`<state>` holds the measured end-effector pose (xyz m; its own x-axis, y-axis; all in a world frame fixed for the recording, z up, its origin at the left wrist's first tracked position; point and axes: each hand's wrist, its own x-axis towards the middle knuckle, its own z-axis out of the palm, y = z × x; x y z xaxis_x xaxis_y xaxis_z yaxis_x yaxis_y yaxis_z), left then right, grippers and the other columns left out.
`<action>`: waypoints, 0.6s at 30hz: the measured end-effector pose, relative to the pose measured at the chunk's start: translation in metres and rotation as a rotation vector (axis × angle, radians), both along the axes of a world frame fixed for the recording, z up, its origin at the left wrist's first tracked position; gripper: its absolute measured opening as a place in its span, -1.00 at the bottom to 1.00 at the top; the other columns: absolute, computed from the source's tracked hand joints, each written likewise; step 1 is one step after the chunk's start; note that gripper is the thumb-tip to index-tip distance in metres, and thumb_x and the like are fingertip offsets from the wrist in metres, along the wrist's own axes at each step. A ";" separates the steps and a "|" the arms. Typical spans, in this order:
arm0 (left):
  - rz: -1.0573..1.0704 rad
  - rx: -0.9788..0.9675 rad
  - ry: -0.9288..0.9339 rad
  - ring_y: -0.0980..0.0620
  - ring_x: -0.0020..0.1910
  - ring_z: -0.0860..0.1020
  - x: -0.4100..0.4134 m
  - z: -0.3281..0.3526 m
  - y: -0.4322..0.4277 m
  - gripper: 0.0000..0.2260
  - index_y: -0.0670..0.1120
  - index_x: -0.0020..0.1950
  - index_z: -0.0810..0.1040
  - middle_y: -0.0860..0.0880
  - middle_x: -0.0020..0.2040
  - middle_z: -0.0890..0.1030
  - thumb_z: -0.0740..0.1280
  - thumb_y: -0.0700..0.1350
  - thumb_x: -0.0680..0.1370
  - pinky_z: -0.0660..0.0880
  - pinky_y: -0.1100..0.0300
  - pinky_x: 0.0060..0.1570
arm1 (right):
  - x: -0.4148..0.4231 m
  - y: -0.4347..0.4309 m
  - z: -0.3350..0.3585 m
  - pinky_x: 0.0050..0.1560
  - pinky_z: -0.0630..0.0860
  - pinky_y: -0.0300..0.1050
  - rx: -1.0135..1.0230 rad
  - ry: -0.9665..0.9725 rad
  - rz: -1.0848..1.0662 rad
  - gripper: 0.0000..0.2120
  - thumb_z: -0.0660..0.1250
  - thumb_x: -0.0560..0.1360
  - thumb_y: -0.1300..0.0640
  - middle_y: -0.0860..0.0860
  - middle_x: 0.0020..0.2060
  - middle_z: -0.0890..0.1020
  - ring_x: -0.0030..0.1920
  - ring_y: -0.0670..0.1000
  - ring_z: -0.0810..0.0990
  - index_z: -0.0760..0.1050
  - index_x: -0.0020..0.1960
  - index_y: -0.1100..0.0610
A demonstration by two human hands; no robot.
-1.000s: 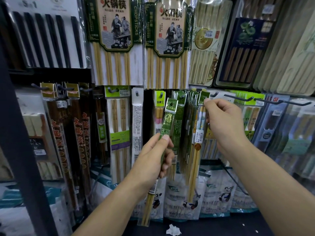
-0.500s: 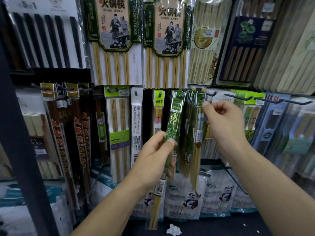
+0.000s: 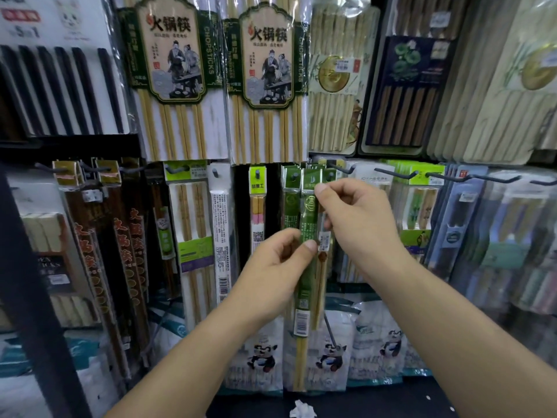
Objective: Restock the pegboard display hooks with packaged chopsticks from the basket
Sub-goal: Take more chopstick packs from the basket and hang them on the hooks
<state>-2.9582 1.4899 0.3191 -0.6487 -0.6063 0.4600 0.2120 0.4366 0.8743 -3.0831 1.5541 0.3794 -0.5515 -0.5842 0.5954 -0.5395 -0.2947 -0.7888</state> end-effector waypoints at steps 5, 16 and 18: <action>0.109 -0.086 0.032 0.14 -0.31 0.37 0.008 0.001 -0.012 -0.82 -0.04 -0.09 0.49 0.08 -0.30 0.37 0.30 -0.02 0.68 0.35 0.21 -0.28 | 0.009 -0.019 0.010 -0.37 0.47 -0.22 0.079 0.049 -0.018 -0.69 0.33 0.63 0.05 -0.07 -0.59 0.51 -0.55 -0.13 0.49 0.60 -0.27 0.10; 0.195 -0.142 0.002 0.10 -0.41 0.38 0.008 -0.006 -0.023 -0.88 0.11 -0.06 0.53 0.08 -0.35 0.42 0.29 0.08 0.64 0.37 0.05 -0.35 | 0.012 -0.027 0.012 -0.07 0.59 -0.11 0.114 0.124 -0.158 -0.53 0.27 0.63 0.03 0.09 -0.59 0.50 -0.42 0.16 0.62 0.51 -0.38 0.25; 0.201 -0.142 0.005 0.16 -0.41 0.39 0.007 -0.007 -0.025 -0.92 0.15 -0.03 0.54 0.13 -0.37 0.44 0.30 0.08 0.64 0.36 0.19 -0.36 | 0.012 -0.027 0.012 -0.13 0.60 -0.10 0.107 0.136 -0.174 -0.55 0.27 0.62 0.03 0.20 -0.49 0.56 -0.37 0.24 0.63 0.53 -0.33 0.30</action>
<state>-2.9508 1.4645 0.3120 -0.5191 -0.6517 0.5531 0.1131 0.5891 0.8001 -3.0708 1.5273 0.3917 -0.5684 -0.5511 0.6109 -0.6779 -0.1072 -0.7273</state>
